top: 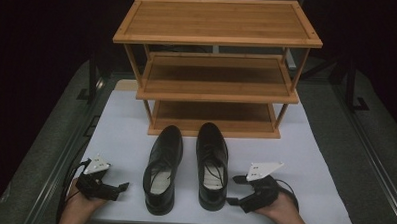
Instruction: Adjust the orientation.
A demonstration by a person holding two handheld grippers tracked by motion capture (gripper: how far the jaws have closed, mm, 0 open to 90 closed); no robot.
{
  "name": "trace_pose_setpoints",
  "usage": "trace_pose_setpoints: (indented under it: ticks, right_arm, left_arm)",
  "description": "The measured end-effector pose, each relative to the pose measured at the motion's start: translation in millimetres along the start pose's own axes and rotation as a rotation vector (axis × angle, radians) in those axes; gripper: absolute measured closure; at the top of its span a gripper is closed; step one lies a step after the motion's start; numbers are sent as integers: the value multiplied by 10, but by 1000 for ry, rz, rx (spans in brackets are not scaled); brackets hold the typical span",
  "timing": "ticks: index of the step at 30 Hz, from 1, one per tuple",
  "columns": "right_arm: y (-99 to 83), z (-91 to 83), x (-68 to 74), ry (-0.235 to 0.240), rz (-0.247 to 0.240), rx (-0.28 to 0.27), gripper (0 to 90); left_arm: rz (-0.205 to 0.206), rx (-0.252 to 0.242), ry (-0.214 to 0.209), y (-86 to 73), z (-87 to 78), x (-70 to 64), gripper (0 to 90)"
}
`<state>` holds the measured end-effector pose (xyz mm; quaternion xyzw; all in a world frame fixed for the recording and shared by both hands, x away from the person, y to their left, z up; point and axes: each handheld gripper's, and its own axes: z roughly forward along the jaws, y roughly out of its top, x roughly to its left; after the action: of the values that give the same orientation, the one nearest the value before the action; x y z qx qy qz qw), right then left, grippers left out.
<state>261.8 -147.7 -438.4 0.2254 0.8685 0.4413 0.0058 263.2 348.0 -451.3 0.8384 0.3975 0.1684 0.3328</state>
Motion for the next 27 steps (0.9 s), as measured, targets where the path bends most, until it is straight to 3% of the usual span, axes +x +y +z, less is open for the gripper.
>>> trace_pose_setpoints:
  ticks: [1,3,5,7,8,13,27]
  right_arm:
    - [14,-23,-91,-18,6,-5,492]
    - [27,-15,-131,-42,5,-3,545]
    - [40,49,-263,-101,19,7,712]
    - [39,83,-294,-122,20,25,753]
    - [40,142,-336,-145,26,48,829]
    - [163,241,-386,-182,5,53,894]
    - [256,354,-377,-158,-8,51,898]
  left_arm:
    - [-1,0,0,1,0,0,0]
    - [-1,0,0,1,0,0,0]
    - [0,0,0,0,0,0,0]
    - [0,0,0,0,0,0,0]
    - [-1,0,0,0,1,0,0]
    - [-2,0,0,-1,0,-2,0]
    - [-2,0,1,0,1,-3,0]
